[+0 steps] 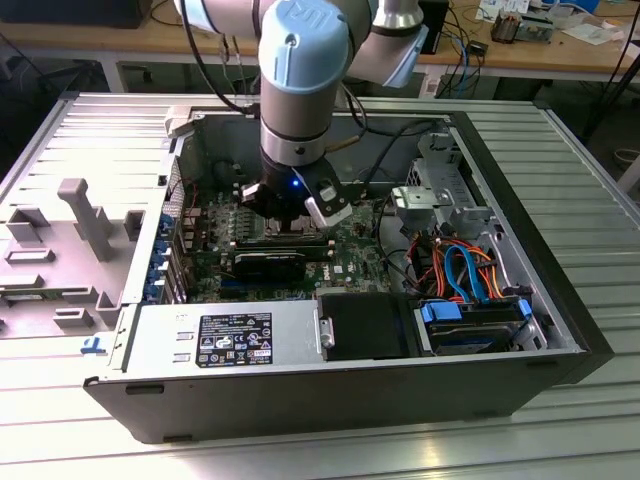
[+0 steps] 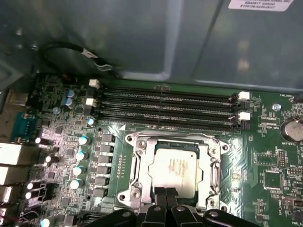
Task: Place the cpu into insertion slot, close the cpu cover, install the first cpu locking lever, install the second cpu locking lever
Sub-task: 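Install the second cpu locking lever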
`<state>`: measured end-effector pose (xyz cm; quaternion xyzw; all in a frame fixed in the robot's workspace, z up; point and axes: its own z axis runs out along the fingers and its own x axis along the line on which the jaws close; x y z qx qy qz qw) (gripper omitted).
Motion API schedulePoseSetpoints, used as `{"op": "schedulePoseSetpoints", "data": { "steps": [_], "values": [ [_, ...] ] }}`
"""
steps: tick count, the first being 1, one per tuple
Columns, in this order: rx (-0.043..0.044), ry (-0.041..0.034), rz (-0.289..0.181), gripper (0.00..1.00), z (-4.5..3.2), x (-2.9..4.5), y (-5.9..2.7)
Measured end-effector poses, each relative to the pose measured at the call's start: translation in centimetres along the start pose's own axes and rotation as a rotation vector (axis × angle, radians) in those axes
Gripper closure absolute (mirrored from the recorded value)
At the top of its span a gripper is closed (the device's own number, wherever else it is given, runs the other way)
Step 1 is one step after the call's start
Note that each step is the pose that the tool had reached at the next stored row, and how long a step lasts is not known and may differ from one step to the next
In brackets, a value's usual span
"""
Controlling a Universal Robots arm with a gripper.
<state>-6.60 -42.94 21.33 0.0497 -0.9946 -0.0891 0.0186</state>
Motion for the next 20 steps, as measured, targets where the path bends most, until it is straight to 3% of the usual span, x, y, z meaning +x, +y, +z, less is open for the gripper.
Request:
{"op": "schedulePoseSetpoints", "data": {
  "steps": [5,7,8,13,20],
  "values": [
    [0.0832,0.0084,0.004,0.89,0.38,-0.30,1.56],
    [0.1392,0.0137,0.007,0.89,0.46,-0.40,2.34],
    [0.1443,0.0143,0.007,0.89,0.27,-0.40,2.42],
    [0.1446,0.0143,0.007,0.89,-1.67,-0.35,2.79],
    [0.1446,0.0143,0.007,0.89,-1.73,-0.35,2.80]
  ]
}}
